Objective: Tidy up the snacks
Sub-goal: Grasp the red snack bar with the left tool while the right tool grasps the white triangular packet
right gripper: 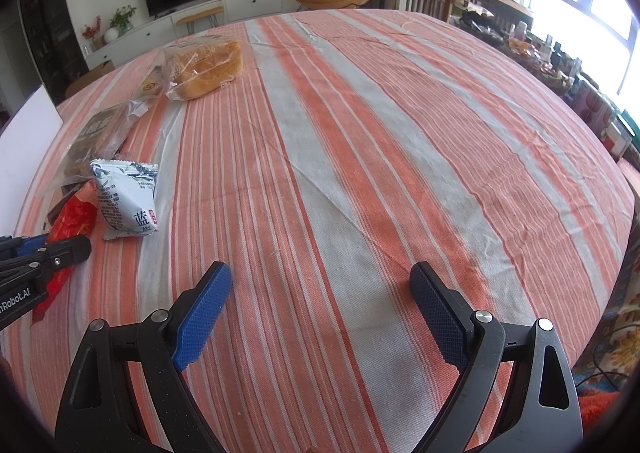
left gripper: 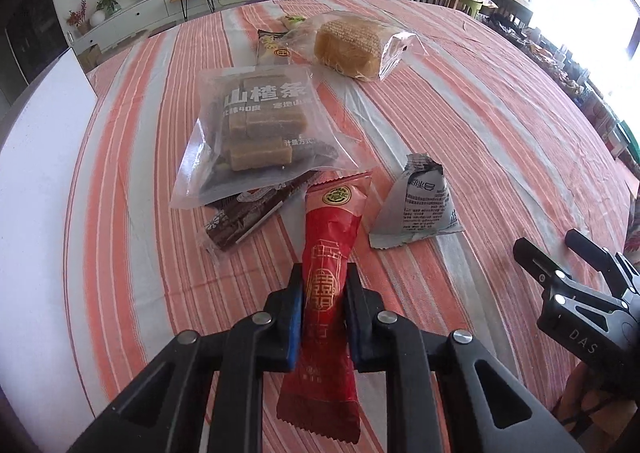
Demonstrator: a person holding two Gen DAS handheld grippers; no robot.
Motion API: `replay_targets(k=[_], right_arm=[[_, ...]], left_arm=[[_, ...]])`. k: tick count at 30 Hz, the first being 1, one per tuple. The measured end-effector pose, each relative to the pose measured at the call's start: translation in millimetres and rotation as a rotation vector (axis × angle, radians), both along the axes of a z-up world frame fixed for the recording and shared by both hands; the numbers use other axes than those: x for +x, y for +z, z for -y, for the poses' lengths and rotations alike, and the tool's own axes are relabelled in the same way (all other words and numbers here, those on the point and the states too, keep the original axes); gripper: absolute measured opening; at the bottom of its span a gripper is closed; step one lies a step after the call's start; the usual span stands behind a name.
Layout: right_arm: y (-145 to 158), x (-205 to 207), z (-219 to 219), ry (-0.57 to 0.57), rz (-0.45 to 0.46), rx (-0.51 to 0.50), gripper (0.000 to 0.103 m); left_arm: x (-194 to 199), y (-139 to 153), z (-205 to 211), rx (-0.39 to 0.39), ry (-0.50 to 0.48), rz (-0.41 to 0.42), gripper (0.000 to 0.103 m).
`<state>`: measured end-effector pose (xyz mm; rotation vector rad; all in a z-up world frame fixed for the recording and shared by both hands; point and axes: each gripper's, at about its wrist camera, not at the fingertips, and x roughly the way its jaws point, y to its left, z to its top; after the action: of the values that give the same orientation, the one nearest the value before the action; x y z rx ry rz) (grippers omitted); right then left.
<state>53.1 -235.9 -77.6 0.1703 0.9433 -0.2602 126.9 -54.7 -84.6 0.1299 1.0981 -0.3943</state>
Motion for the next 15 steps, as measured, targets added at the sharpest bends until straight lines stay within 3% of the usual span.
replay_targets(k=[3,5,7,11,13,15], right_arm=[[16,-12,10,0.020,0.134,0.126,0.090],[26,-10,3,0.137,0.195,0.215,0.090],[23,9,-8,0.279,0.166,0.336,0.089],[14,64,-27,0.357,0.065,0.428,0.089],[10,83,-42,0.383,0.033,0.411,0.089],[6,93,-64,0.440,-0.005,0.325,0.087]], left_arm=[[-25,8,-19,-0.050,0.039,0.008,0.016],[-41,17,-36,-0.095,0.067,0.011,0.016],[-55,29,-50,-0.124,0.093,0.031,0.016],[-75,56,-74,-0.189,0.124,0.081,0.016],[-83,66,-83,-0.201,0.134,0.105,0.016],[-89,70,-90,-0.215,0.144,0.114,0.016]])
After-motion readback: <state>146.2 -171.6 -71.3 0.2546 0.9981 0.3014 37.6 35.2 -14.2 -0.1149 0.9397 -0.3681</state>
